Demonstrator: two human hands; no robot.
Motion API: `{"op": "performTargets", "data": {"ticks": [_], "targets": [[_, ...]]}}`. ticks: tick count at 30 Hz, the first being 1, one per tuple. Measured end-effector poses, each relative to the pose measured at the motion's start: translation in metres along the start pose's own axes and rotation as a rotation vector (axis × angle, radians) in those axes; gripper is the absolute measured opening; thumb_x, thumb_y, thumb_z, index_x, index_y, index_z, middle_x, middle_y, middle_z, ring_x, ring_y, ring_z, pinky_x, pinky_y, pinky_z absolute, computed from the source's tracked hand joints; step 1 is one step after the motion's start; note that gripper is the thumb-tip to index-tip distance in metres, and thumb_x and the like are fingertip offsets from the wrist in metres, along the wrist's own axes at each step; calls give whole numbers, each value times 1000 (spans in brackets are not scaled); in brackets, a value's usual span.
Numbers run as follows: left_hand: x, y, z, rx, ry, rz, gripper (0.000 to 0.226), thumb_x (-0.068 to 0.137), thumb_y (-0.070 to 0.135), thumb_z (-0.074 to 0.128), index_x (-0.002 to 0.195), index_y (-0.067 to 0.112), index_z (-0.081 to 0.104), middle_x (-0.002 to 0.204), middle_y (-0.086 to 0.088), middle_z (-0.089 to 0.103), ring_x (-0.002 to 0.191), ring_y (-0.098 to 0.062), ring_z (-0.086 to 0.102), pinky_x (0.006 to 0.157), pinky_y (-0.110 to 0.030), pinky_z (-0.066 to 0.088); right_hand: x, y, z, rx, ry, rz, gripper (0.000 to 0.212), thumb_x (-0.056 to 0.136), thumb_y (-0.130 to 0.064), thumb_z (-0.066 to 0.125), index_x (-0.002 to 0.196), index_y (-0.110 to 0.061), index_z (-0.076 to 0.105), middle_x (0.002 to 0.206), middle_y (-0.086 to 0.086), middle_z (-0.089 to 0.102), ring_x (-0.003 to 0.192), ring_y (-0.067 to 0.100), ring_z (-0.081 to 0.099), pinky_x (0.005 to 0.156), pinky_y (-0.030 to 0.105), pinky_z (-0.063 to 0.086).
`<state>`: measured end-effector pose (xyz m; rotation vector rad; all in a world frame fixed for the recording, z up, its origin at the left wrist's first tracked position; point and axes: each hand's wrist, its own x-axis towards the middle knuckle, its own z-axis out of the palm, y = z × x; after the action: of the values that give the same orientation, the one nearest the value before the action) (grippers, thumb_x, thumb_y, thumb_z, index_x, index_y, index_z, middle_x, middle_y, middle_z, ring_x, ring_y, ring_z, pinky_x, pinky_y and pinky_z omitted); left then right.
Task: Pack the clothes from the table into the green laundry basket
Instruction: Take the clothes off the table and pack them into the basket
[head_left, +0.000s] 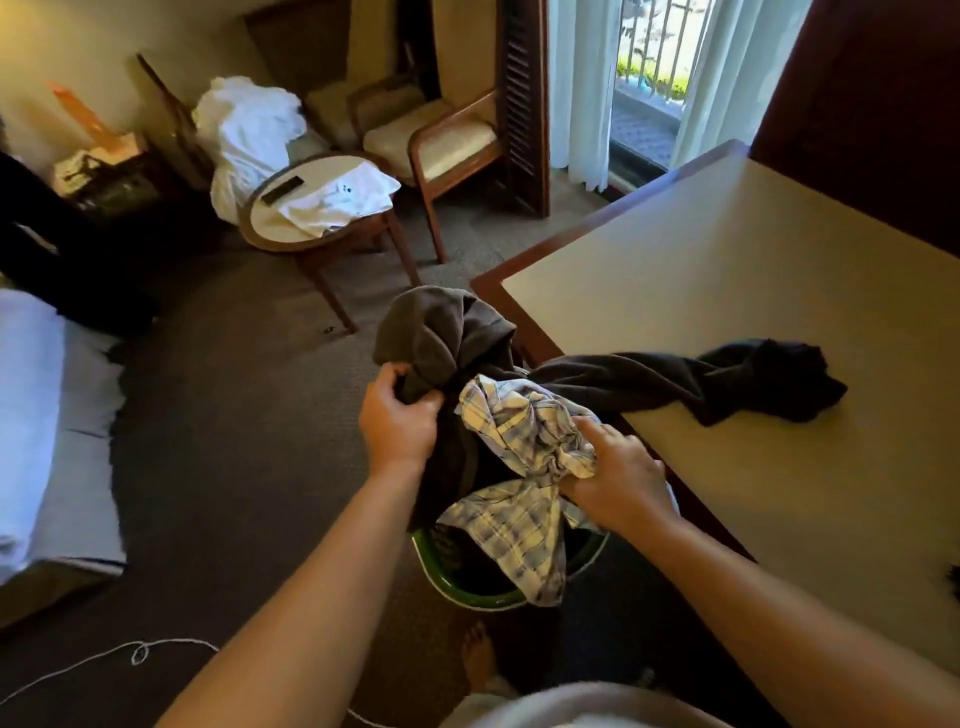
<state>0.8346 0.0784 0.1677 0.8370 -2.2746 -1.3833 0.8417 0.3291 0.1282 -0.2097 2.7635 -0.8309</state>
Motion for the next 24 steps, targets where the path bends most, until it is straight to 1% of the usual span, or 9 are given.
{"op": "performTargets", "data": {"ticks": [3,6,9,13,17,19,21,22,24], "targets": [[32,-19,5,-10,-96,-21,28,77,25,82,100,29,66,100,3,72,93,-20,68,86,-45,59,7,-18,27,33,-35,126,87,73,-61,68,150,-41,32,138,-10,57,120,20,54,96,50,48],[58,-44,10,64,-323,-112,38,78,42,80,112,33,64,112,3,71,103,-21,68,93,-48,58,10,-31,56,41,-63,253,90,69,-55,69,150,-42,32,141,-8,57,123,20,55,95,50,50],[73,-66,8,192,-459,-122,39,88,33,75,125,29,63,128,-2,65,112,-22,64,102,-45,53,12,-44,75,22,-79,347,86,69,-52,69,148,-41,37,139,-7,57,123,23,55,97,52,48],[84,-82,0,180,-579,-174,32,93,22,72,124,23,65,123,-3,65,110,-21,65,100,-44,55,16,-58,96,20,-82,386,77,75,-48,71,146,-39,43,136,-8,59,119,20,57,89,41,49],[92,-96,-8,199,-630,-180,29,95,20,69,123,20,66,120,-4,65,109,-21,65,96,-40,56,27,-73,106,108,-52,355,82,69,-51,65,146,-43,38,137,-12,58,114,18,59,90,46,54],[96,-102,-10,191,-639,-199,26,95,19,69,122,19,66,118,-3,65,104,-19,65,89,-36,57,35,-81,109,127,-122,337,91,67,-61,68,148,-47,30,149,-13,48,125,18,55,97,49,51],[98,-106,-10,192,-668,-193,23,96,20,69,118,19,66,115,-3,67,100,-17,66,86,-34,57,44,-87,109,68,-235,354,99,67,-73,69,152,-48,24,163,-10,28,142,24,39,109,52,43],[98,-108,-9,196,-682,-184,22,96,21,69,118,19,66,113,-2,68,101,-18,66,87,-35,57,48,-89,108,46,-274,357,99,70,-75,69,154,-46,25,165,-8,22,146,25,33,112,50,40],[96,-109,-8,191,-694,-180,22,97,22,68,118,19,67,107,2,66,101,-17,65,84,-32,54,53,-90,106,29,-270,327,91,78,-70,67,155,-36,32,165,-7,24,148,20,29,115,44,38]]}}
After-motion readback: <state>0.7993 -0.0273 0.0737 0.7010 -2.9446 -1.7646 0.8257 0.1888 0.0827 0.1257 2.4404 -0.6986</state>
